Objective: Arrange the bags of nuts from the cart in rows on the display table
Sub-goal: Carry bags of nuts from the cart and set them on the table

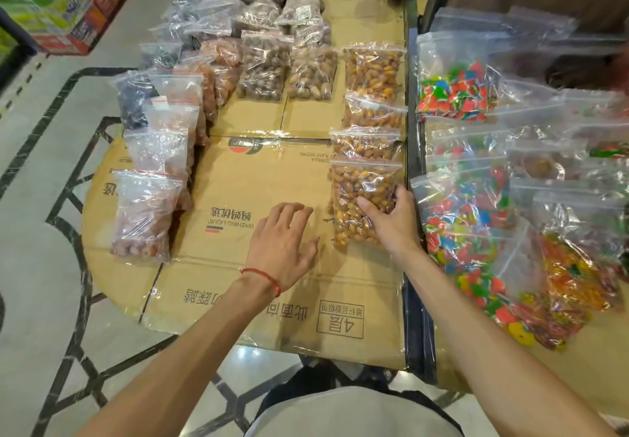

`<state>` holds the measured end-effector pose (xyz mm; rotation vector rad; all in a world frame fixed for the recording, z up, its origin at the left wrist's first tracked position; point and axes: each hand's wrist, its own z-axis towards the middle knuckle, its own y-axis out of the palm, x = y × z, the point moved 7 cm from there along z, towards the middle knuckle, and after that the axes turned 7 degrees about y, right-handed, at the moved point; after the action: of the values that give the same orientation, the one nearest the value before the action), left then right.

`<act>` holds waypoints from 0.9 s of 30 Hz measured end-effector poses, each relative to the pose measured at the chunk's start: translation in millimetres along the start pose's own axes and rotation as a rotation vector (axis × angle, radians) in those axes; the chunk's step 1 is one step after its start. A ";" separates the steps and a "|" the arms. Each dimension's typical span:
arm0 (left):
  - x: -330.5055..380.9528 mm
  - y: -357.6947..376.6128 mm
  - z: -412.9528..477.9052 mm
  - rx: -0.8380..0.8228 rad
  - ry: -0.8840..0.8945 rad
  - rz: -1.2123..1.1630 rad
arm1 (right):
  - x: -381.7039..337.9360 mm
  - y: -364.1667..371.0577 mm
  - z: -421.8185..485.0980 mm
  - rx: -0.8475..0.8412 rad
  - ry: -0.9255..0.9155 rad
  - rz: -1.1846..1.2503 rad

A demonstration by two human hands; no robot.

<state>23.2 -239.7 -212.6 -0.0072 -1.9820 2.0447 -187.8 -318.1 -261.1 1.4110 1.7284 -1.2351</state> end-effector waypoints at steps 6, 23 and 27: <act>7.7 -0.3 -4.9 -0.032 0.014 0.041 | 13.3 -7.6 -8.0 0.052 0.034 -0.072; 119.9 -0.3 9.5 -0.030 0.240 0.150 | -2.5 -116.6 -112.5 0.181 -0.552 -0.872; 149.3 -0.2 10.4 -0.020 0.380 0.124 | 9.5 -144.4 -138.0 0.329 -0.552 -1.080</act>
<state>-121.8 -218.2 -182.3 -0.4968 -1.7995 1.9199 -313.0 -190.2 -171.8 0.0779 1.9215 -2.2584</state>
